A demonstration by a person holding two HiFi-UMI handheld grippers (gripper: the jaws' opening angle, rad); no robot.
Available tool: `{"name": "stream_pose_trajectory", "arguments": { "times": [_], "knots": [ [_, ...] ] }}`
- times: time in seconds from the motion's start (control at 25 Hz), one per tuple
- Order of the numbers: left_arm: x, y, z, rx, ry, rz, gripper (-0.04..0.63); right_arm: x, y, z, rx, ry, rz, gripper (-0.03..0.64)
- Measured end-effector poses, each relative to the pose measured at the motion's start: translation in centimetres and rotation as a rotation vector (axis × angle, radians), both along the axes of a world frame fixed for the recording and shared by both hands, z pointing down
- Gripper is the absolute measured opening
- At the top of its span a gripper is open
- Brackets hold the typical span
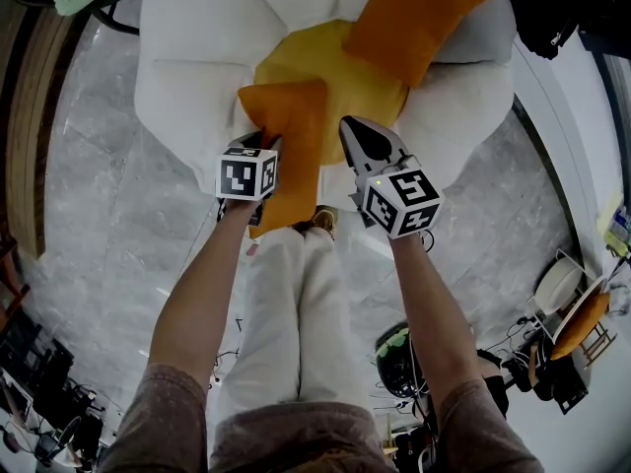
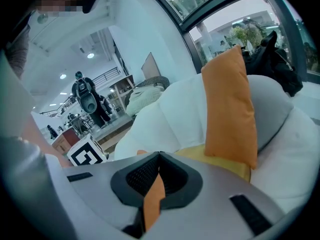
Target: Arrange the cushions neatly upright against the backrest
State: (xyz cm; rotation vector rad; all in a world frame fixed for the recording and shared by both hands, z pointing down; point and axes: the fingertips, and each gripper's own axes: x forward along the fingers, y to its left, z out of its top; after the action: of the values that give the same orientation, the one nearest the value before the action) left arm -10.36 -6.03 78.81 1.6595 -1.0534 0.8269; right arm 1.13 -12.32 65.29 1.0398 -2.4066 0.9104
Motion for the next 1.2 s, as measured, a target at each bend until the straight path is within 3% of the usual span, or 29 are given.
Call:
{"name": "stream_pose_trajectory", "arguments": {
  "times": [0.2, 0.44, 0.8, 1.2],
  "knots": [
    [0.6, 0.1, -1.1, 0.012, 0.018, 0.046, 0.137, 0.4, -0.6, -0.5, 0.008, -0.002, 0.009, 0.018],
    [1.7, -2.0, -3.4, 0.088, 0.039, 0.087, 0.137, 0.9, -0.8, -1.0, 0.013, -0.001, 0.015, 0.018],
    [-0.4, -9.2, -8.5, 0.251, 0.050, 0.015, 0.137, 1.1, -1.3, -1.3, 0.017, 0.003, 0.020, 0.018],
    [-0.5, -15.9, -12.7, 0.386, 0.058, 0.025, 0.137, 0.7, -3.2, -2.4, 0.038, -0.004, 0.018, 0.018]
  ]
}}
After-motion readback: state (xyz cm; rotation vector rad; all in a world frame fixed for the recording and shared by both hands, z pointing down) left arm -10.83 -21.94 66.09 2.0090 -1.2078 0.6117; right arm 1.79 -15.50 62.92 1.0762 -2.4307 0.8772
